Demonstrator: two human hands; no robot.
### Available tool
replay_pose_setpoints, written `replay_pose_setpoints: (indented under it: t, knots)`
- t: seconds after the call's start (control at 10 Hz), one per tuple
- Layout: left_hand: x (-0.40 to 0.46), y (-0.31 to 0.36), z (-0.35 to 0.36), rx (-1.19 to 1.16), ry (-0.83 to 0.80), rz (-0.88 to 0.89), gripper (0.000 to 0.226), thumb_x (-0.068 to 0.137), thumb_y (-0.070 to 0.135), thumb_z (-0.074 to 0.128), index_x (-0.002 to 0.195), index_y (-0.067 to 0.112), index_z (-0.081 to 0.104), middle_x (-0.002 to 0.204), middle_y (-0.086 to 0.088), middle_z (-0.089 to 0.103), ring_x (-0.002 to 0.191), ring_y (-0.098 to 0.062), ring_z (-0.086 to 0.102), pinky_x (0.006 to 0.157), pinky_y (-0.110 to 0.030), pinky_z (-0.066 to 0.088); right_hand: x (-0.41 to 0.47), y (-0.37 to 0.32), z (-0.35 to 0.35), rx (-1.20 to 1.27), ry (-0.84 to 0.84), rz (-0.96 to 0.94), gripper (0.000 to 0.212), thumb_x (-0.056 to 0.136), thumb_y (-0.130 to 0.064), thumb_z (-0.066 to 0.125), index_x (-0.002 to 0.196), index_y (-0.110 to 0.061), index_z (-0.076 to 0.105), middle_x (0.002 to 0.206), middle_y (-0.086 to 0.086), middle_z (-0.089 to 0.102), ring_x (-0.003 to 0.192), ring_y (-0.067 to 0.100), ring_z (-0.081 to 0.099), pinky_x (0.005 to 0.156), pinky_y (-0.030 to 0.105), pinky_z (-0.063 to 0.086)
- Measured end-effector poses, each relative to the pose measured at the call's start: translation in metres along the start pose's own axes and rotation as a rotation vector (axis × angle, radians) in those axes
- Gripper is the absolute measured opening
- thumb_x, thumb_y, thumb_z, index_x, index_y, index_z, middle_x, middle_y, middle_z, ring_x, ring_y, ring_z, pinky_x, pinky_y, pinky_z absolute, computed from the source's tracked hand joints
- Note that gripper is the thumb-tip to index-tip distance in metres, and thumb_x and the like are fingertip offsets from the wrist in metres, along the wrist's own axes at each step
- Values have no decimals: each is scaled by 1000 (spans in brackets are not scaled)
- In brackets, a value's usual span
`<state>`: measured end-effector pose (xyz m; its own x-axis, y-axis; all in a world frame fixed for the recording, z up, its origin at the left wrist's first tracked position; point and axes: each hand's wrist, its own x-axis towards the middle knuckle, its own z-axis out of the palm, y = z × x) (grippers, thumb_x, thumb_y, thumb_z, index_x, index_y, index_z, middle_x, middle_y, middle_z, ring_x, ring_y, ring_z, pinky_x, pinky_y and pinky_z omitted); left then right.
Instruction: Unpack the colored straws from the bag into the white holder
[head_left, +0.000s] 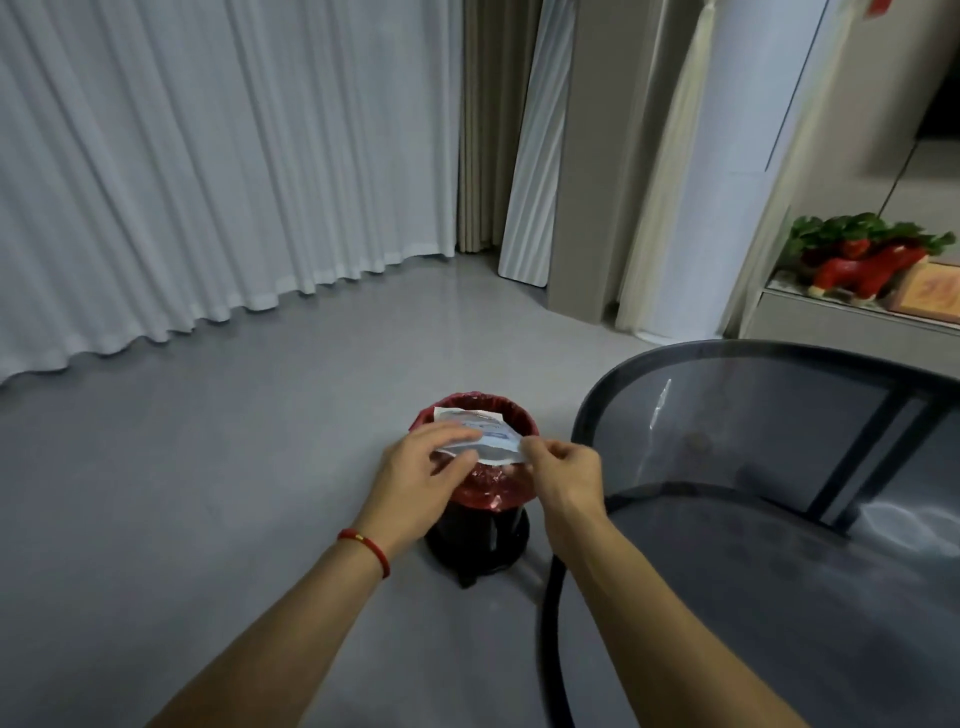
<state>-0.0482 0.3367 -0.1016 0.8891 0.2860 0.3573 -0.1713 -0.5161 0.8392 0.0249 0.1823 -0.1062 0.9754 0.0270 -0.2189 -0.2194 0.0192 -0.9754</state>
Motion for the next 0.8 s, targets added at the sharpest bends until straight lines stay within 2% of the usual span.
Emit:
replay_pose_setpoints:
  t: [0.1, 0.2, 0.3, 0.4, 0.5, 0.6, 0.7, 0.8]
  knots:
    - [27, -14, 3, 72, 19, -21, 18, 91, 23, 69, 107, 27, 76, 108, 10, 73, 103, -3, 65, 92, -25, 53, 22, -7, 7, 112, -79, 92, 18, 102, -18, 62, 103, -3, 72, 69, 8, 80, 77, 27, 78, 92, 42, 63]
    - [57, -32, 7, 114, 23, -98, 14, 93, 26, 66, 102, 28, 77, 100, 11, 74, 99, -4, 66, 88, -20, 52, 42, -7, 0, 2, -96, 83, 28, 105, -24, 52, 117, -4, 68, 85, 10, 79, 87, 31, 77, 94, 48, 62]
    - [77, -55, 18, 132, 8, -167, 14, 94, 27, 66, 101, 26, 77, 99, 10, 74, 99, -7, 66, 87, -19, 51, 46, 6, -23, -573, -31, -348, 31, 101, -20, 48, 120, -11, 71, 107, 4, 73, 91, 20, 72, 84, 33, 60]
    - [87, -75, 32, 164, -9, -221, 14, 94, 25, 65, 102, 22, 77, 102, 6, 73, 102, -13, 65, 90, -25, 51, 46, 20, -39, -760, -91, -606, 23, 97, -10, 55, 109, -14, 74, 113, -1, 62, 90, 10, 64, 81, 19, 52]
    - [90, -87, 44, 211, -33, -243, 14, 94, 24, 65, 102, 23, 76, 101, 8, 71, 102, -16, 64, 88, -27, 51, 52, 24, -40, -724, -100, -615, 21, 96, -11, 56, 101, -20, 75, 109, -5, 60, 85, 2, 63, 71, 6, 49]
    - [89, -91, 52, 242, -130, -290, 17, 94, 26, 64, 107, 26, 75, 109, 6, 71, 105, -18, 63, 94, -34, 52, 54, 25, -38, -764, -138, -641, 17, 96, -15, 59, 102, -16, 74, 112, -4, 60, 86, 7, 64, 78, 16, 56]
    - [83, -91, 57, 244, -185, -319, 26, 95, 28, 62, 120, 23, 69, 122, 2, 68, 117, -19, 60, 100, -33, 48, 49, 28, -35, -880, -221, -736, 24, 93, -16, 59, 110, -13, 74, 115, -2, 61, 96, 15, 64, 86, 28, 56]
    - [80, -82, 55, 224, -120, -348, 37, 98, 35, 56, 133, 24, 61, 135, -1, 61, 125, -20, 54, 104, -33, 44, 46, 29, -31, -972, -255, -790, 30, 91, -18, 60, 118, -14, 73, 120, -2, 63, 106, 15, 62, 88, 21, 49]
